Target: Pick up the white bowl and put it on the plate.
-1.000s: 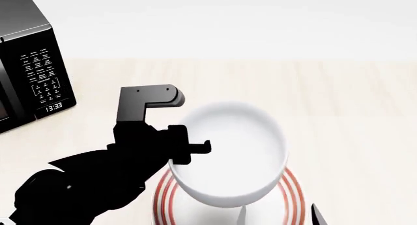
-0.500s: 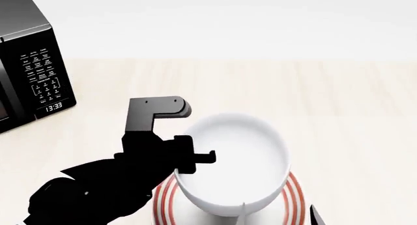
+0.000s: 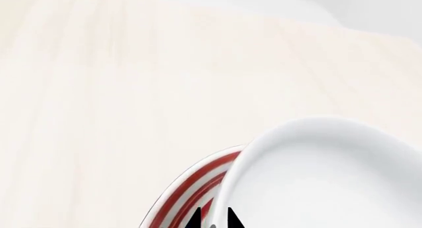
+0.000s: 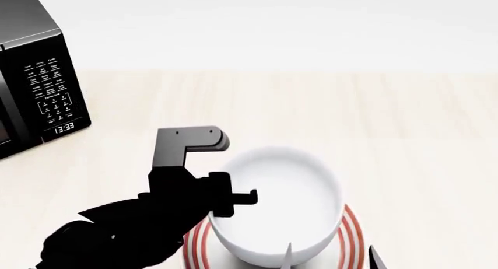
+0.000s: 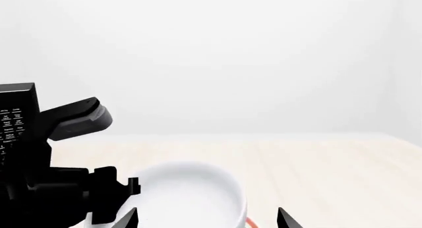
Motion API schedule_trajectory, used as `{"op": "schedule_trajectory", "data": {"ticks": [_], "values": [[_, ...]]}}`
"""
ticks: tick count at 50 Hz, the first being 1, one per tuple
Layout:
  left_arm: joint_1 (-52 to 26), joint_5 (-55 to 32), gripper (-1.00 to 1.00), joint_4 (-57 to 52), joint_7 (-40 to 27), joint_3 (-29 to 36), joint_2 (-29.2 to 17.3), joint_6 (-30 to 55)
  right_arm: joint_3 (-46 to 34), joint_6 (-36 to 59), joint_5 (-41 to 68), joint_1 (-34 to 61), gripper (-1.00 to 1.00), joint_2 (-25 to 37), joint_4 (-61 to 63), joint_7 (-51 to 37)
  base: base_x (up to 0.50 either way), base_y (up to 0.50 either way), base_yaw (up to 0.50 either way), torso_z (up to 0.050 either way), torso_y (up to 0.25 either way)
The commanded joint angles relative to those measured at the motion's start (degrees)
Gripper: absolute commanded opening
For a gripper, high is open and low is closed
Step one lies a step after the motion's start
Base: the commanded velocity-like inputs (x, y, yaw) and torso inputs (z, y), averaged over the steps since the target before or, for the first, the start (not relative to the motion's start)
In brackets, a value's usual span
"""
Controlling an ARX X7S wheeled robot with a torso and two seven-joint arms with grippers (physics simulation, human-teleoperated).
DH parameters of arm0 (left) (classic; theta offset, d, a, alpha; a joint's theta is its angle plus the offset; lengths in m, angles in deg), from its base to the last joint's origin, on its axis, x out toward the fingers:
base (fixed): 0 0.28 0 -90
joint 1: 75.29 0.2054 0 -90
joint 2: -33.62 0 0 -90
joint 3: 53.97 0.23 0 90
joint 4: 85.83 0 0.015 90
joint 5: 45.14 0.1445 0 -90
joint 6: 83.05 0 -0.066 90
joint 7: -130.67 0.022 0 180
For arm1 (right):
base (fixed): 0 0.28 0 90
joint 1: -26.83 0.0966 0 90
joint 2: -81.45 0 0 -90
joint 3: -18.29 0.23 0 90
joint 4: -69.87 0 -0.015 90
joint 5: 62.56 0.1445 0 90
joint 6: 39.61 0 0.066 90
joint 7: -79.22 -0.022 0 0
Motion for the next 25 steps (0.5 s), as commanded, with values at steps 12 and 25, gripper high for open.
{"op": "schedule_trajectory", "data": {"ticks": [12, 25], "values": [[-3.09, -14.38, -1.0, 4.67, 0.82, 15.59, 0.24, -7.99, -0.25, -0.18, 0.17, 0.01, 1.0, 0.3, 0.01, -0.25, 0.0, 0.0, 0.0, 0.0, 0.001], [-4.36, -23.89, -1.0, 5.68, 1.28, 25.91, 0.27, -11.23, -0.48, -0.39, 0.17, -0.03, 1.0, 0.44, -0.03, -0.37, 0.0, 0.0, 0.0, 0.0, 0.0]]}}
